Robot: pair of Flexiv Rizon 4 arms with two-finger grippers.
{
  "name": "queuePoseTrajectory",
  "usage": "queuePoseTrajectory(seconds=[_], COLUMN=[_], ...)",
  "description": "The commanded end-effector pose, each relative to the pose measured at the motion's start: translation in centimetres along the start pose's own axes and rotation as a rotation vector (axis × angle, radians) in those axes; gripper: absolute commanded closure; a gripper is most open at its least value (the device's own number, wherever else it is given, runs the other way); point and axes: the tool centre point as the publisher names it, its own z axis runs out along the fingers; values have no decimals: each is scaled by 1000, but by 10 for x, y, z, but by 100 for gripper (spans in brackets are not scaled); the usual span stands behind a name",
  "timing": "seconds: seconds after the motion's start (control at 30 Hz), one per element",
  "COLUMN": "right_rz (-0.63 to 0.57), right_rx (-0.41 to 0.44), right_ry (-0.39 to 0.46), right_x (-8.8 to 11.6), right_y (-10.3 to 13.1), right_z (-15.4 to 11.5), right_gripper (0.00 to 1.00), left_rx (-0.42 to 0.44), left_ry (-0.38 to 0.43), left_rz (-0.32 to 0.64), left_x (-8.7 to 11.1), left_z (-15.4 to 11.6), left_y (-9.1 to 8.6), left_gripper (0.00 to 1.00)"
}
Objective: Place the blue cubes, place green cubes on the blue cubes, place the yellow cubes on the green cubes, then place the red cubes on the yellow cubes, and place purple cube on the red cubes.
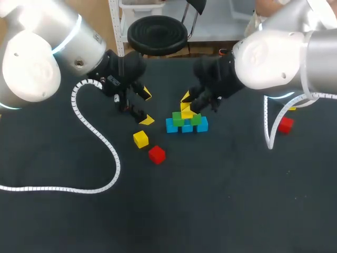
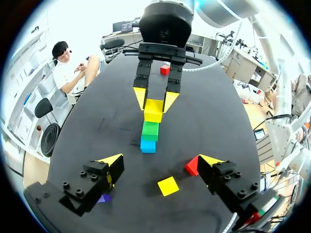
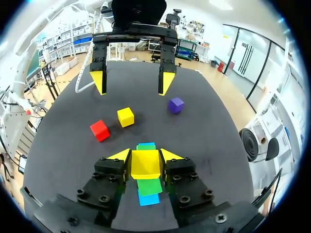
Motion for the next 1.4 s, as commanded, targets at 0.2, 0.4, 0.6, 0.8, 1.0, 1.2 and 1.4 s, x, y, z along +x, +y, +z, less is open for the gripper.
queuePoseTrajectory(seconds=[0.2, 0.4, 0.6, 0.8, 1.0, 1.2, 1.4], right_rz=[1, 1, 2, -1, -15, -17, -23], right_rx=[6, 8, 4, -4, -10, -5, -13], right_ry=[-1, 1, 0, 2, -4, -2, 0], right_x=[0, 1, 2, 3, 2, 3, 5], right_y=[2, 3, 3, 2, 1, 0, -1], right_z=[-1, -1, 0, 1, 0, -3, -4], right_gripper=[100, 100, 100, 84, 0, 0, 0], left_rx=[0, 0, 0, 0, 0, 0, 0], left_ry=[-2, -2, -2, -2, -2, -2, -2], left_rz=[2, 2, 2, 2, 2, 2, 2], left_x=[1, 1, 1, 1, 1, 1, 1], left_z=[0, 0, 0, 0, 0, 0, 0], left_y=[0, 0, 0, 0, 0, 0, 0], left_gripper=[0, 0, 0, 0, 0, 0, 0])
